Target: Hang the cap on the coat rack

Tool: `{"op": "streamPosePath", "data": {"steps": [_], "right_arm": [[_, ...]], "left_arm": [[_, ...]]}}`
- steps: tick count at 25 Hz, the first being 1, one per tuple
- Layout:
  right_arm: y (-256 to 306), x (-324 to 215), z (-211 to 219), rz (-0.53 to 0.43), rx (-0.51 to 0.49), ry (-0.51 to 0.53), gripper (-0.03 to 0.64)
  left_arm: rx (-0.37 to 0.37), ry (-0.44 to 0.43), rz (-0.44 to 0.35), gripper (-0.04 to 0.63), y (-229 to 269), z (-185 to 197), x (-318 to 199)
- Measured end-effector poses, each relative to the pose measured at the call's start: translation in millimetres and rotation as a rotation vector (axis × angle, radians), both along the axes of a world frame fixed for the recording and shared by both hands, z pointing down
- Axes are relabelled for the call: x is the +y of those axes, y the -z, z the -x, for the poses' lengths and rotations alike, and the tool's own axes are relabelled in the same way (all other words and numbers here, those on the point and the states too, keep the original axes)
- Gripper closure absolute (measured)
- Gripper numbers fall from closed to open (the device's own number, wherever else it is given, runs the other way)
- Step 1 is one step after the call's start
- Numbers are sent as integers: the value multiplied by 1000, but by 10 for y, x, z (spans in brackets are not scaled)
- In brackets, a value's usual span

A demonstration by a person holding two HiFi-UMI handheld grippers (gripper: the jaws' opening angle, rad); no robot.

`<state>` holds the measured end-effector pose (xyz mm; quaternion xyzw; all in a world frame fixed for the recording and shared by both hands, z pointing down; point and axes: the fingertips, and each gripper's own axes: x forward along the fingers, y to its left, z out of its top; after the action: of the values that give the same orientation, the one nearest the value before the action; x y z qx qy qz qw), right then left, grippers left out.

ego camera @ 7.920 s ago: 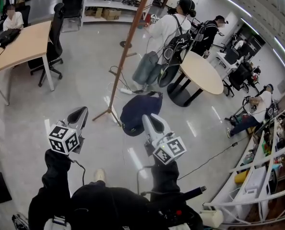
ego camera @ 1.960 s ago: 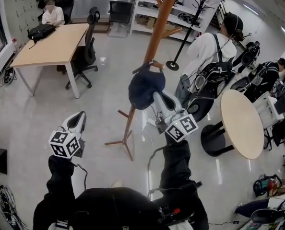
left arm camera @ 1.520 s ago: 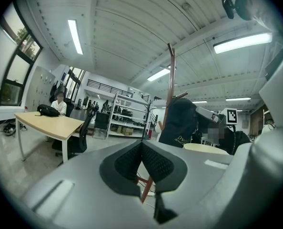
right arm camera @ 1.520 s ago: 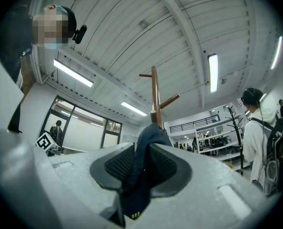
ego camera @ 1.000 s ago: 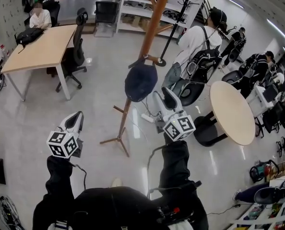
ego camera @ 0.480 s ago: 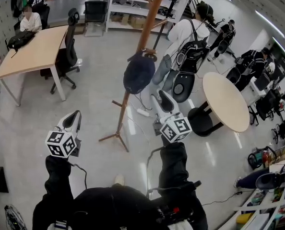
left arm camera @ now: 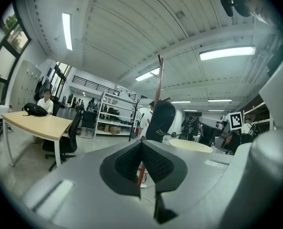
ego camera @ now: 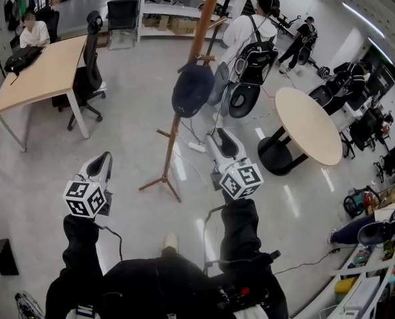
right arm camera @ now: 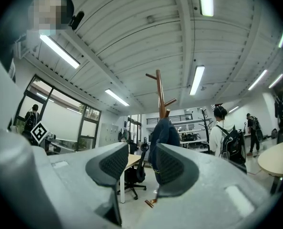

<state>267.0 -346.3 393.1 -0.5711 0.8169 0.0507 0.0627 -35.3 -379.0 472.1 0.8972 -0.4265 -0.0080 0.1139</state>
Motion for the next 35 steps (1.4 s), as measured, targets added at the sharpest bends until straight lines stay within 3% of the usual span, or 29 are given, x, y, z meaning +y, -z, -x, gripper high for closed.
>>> {"op": "streamPosePath", "data": {"steps": [8,13,19,35], "right_arm": [[-216,413,145,38,-22,-53,442],[-300,688,232,59,-38,-72,467],[-382,961,285,64,-41,-131,567],[-698,1415,453,131,-44,-158,614]], "left_arm": [[-6,-57,-5,592,-29,77,225],[-7,-82,-29,592,19,96,391],[-11,-125,-62,592,113,44,589],[4,-209,-76,592,137,-139,879]]}}
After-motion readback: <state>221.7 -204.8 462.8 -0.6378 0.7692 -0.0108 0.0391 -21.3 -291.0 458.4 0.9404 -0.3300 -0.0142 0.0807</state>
